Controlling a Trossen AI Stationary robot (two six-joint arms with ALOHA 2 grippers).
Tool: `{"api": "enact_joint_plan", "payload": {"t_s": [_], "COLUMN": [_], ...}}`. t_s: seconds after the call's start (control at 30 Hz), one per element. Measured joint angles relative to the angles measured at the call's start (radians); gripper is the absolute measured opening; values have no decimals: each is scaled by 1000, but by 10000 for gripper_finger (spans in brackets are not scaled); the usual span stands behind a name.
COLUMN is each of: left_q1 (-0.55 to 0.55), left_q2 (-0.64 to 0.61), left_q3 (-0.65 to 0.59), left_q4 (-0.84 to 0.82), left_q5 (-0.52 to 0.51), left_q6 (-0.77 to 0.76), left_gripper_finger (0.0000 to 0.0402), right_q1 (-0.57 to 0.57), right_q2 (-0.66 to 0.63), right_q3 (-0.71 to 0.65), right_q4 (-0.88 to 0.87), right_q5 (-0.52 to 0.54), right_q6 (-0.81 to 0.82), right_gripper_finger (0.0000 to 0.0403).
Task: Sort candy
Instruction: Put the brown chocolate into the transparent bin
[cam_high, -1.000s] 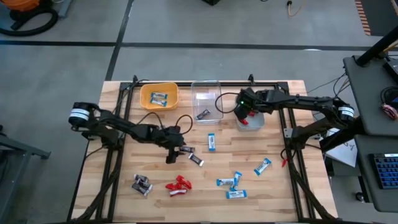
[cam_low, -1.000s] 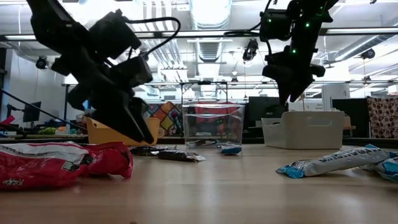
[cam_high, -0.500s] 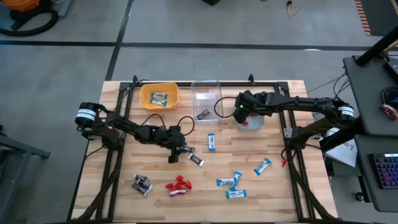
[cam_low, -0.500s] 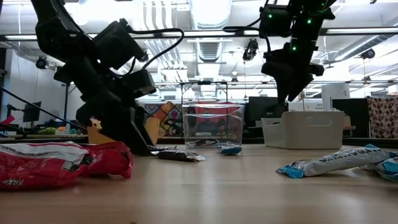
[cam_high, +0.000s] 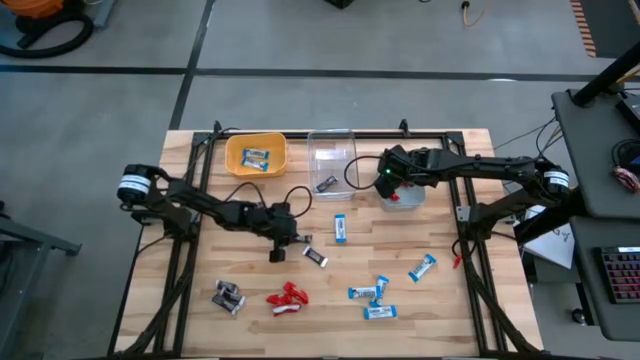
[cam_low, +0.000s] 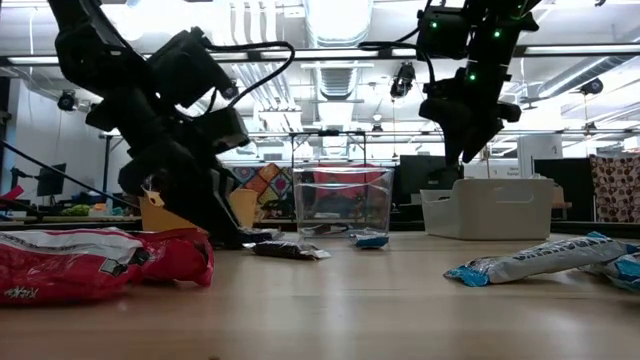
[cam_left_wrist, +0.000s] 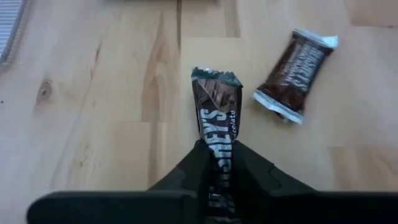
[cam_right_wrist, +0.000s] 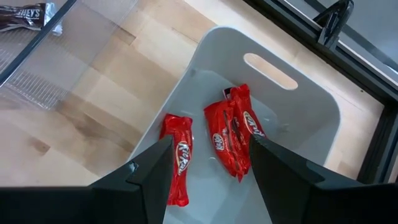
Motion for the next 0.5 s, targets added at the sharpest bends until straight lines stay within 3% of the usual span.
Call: {"api": "enact_joint_plan", "payload": {"t_s": [0.27, 0.5], "left_q1": [7, 76], "left_q2": [-191, -298], "left_q3": [1, 67], "left_q4": [16, 69], "left_q5": [56, -158], "left_q6": [97, 280], "left_gripper_finger": [35, 35], "right_q1": [0, 0], "right_q2": [0, 0], "right_q3": [0, 0], "right_q4": [6, 38], "right_q5": [-17, -17], "right_q6": [2, 2], "right_gripper_finger": [201, 201]}}
